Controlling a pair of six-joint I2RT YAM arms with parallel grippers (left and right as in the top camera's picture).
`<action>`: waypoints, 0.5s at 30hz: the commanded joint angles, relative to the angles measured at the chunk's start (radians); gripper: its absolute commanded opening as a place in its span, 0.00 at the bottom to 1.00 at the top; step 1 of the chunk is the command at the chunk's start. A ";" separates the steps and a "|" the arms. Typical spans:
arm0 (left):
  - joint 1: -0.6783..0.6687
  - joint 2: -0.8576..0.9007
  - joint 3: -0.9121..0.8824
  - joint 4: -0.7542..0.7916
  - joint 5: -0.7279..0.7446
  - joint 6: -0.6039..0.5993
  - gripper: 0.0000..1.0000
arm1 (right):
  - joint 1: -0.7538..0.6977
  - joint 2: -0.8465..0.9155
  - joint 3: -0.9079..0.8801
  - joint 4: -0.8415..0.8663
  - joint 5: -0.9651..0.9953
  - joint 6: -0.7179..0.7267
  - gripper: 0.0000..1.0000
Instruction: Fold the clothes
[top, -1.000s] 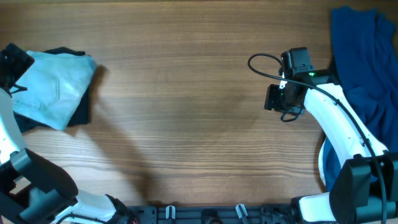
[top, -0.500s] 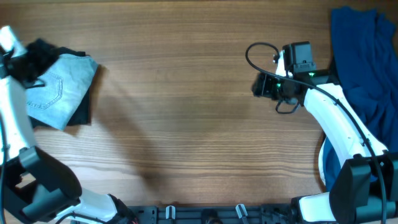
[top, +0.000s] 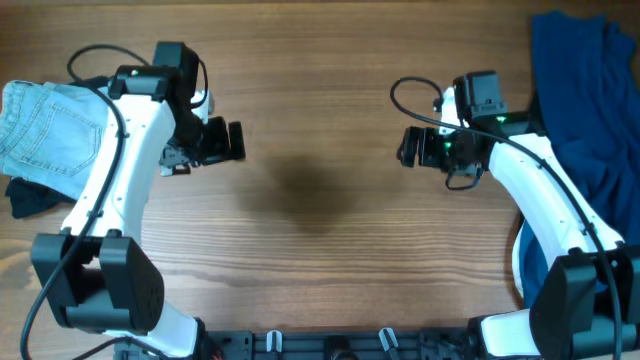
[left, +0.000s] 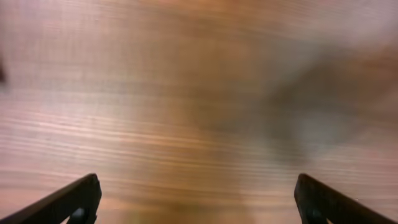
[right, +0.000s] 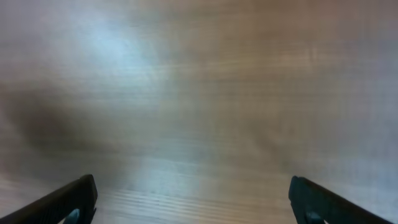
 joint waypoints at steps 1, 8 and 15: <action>0.000 0.006 0.005 -0.077 -0.028 0.015 1.00 | 0.001 -0.050 0.005 -0.051 0.021 0.066 1.00; -0.038 -0.183 -0.019 -0.005 -0.066 0.011 1.00 | 0.046 -0.383 -0.070 -0.039 0.204 0.105 1.00; -0.103 -0.729 -0.323 0.293 -0.069 0.011 1.00 | 0.129 -0.868 -0.311 0.150 0.251 0.057 1.00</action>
